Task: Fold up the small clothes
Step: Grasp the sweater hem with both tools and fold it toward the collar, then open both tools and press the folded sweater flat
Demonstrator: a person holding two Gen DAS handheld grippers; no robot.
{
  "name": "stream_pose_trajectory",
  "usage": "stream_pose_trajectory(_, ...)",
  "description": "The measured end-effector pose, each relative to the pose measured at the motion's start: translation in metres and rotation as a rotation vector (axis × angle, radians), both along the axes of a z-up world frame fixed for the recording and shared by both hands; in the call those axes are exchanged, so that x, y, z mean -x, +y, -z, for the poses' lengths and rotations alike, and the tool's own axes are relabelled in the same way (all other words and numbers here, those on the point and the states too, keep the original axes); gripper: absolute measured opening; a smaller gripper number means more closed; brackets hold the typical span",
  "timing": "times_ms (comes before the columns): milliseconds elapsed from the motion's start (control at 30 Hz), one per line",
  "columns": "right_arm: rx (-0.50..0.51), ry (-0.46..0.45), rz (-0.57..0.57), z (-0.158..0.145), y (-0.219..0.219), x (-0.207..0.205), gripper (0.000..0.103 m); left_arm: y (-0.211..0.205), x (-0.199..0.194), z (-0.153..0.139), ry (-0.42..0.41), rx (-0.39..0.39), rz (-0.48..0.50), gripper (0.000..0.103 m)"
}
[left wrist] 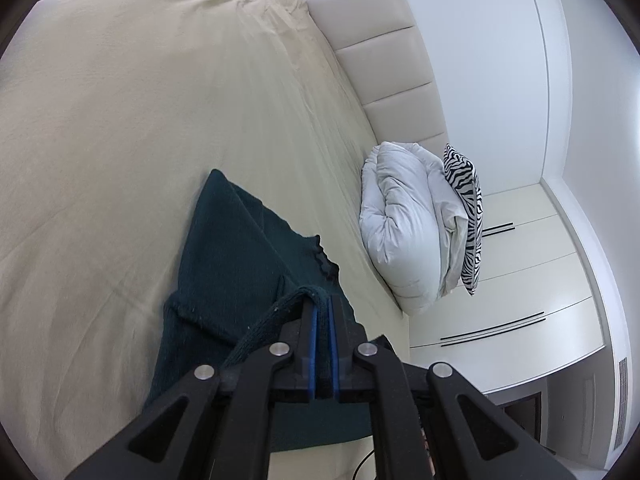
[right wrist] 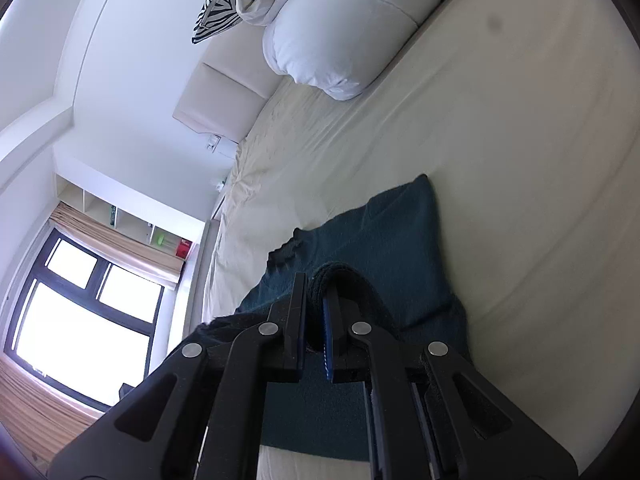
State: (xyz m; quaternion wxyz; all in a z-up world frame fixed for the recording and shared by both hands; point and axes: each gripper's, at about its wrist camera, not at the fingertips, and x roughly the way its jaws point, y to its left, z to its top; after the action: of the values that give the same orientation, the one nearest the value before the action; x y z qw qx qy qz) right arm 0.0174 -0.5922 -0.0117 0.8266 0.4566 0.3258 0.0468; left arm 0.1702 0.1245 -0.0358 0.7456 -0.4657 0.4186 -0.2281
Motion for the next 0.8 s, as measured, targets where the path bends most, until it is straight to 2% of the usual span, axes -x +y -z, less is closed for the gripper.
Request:
stream_pose_trajectory(233, 0.049, 0.032, 0.013, 0.018, -0.003, -0.067, 0.005, -0.008, -0.053, 0.014, 0.021, -0.047, -0.024, 0.006)
stream_pose_trajectory(433, 0.056, 0.078, 0.044, 0.045, -0.012, -0.118, 0.006, -0.012, -0.099, 0.044, 0.072, -0.113, -0.045, 0.007)
stream_pose_trajectory(467, 0.068, 0.094, 0.051, 0.051, -0.013, -0.126, 0.009, -0.010, -0.105, 0.049, 0.077, -0.131, -0.061, 0.010)
stream_pose_trajectory(500, 0.075, 0.110, 0.055, 0.056, -0.014, -0.134, 0.009, -0.009, -0.110, 0.054, 0.081, -0.146, -0.066, 0.023)
stream_pose_trajectory(533, 0.082, 0.140, 0.065, 0.064, -0.015, -0.143, 0.010, -0.007, -0.114, 0.058, 0.094, -0.154, -0.071, 0.032)
stream_pose_trajectory(567, 0.088, 0.171, 0.075, 0.073, -0.018, -0.150, 0.014, -0.004, -0.114, 0.061, 0.107, -0.162, -0.082, 0.048)
stream_pose_trajectory(600, 0.093, 0.193, 0.084, 0.081, -0.019, -0.156, 0.020, -0.001, -0.111, 0.061, 0.106, -0.166, -0.090, 0.050)
stream_pose_trajectory(667, 0.129, 0.220, 0.125, 0.090, -0.021, -0.161, 0.057, -0.002, -0.102, 0.057, 0.080, -0.189, -0.068, 0.050)
stream_pose_trajectory(733, 0.153, 0.189, 0.163, 0.089, -0.022, -0.159, 0.062, -0.006, -0.088, 0.051, 0.053, -0.236, -0.042, 0.050)
stream_pose_trajectory(800, 0.179, 0.184, 0.152, 0.087, -0.020, -0.157, 0.062, -0.015, -0.074, 0.044, 0.020, -0.287, -0.010, 0.050)
